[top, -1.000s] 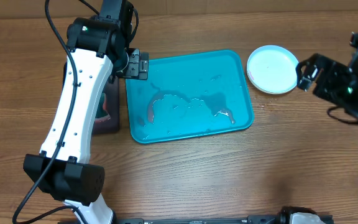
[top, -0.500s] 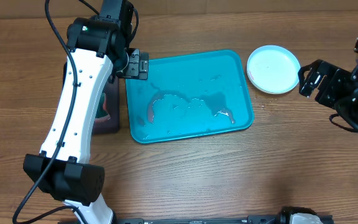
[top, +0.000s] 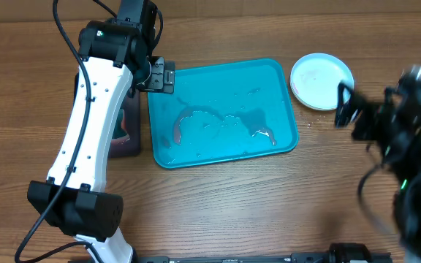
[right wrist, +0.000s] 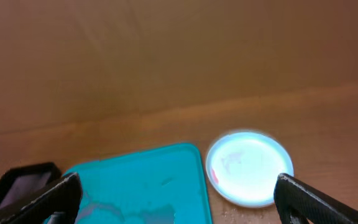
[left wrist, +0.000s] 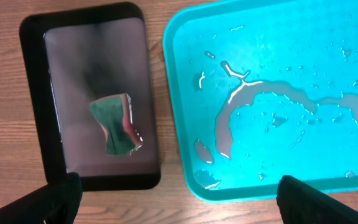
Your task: Clean dirty plates on tray and stack at the side
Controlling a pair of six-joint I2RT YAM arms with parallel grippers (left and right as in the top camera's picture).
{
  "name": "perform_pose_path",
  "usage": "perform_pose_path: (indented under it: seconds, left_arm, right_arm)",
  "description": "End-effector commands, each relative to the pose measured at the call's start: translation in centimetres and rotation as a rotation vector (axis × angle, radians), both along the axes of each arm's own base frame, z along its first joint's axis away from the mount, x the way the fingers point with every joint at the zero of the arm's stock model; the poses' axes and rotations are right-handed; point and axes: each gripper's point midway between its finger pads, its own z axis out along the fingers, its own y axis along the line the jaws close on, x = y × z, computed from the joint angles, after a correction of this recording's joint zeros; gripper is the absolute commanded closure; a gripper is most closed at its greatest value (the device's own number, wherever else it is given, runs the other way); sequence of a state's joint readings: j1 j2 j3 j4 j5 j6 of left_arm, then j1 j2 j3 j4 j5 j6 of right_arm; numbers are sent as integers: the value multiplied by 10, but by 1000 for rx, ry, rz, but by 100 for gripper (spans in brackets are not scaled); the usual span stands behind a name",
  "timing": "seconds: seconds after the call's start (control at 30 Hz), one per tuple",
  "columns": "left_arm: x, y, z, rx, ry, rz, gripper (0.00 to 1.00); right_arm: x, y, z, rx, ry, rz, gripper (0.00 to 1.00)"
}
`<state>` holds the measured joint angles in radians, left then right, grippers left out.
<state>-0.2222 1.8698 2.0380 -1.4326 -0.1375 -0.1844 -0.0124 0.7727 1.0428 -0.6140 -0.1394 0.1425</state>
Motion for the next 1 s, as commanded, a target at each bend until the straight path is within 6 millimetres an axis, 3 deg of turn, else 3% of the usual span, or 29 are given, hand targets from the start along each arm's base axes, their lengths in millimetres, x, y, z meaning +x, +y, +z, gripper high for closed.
perform_pose_path:
  seconds: [0.0, 0.27, 0.4, 0.77, 0.97]
  left_arm:
    - [-1, -2, 12, -20, -33, 10, 0]
    - [-2, -2, 12, -20, -32, 10, 0]
    - [-2, -2, 12, -20, -32, 10, 0]
    - [-2, -2, 12, -20, -32, 10, 0]
    - [-2, -2, 12, -20, -32, 10, 0]
  right_arm:
    - [-13, 3, -42, -45, -20, 22, 0]
    - [-33, 15, -130, -43, -145, 64, 0]
    - [-40, 22, -156, -43, -174, 88, 0]
    - [-44, 16, -189, -53, -192, 48, 0]
    - [-44, 11, -183, -55, -225, 17, 0]
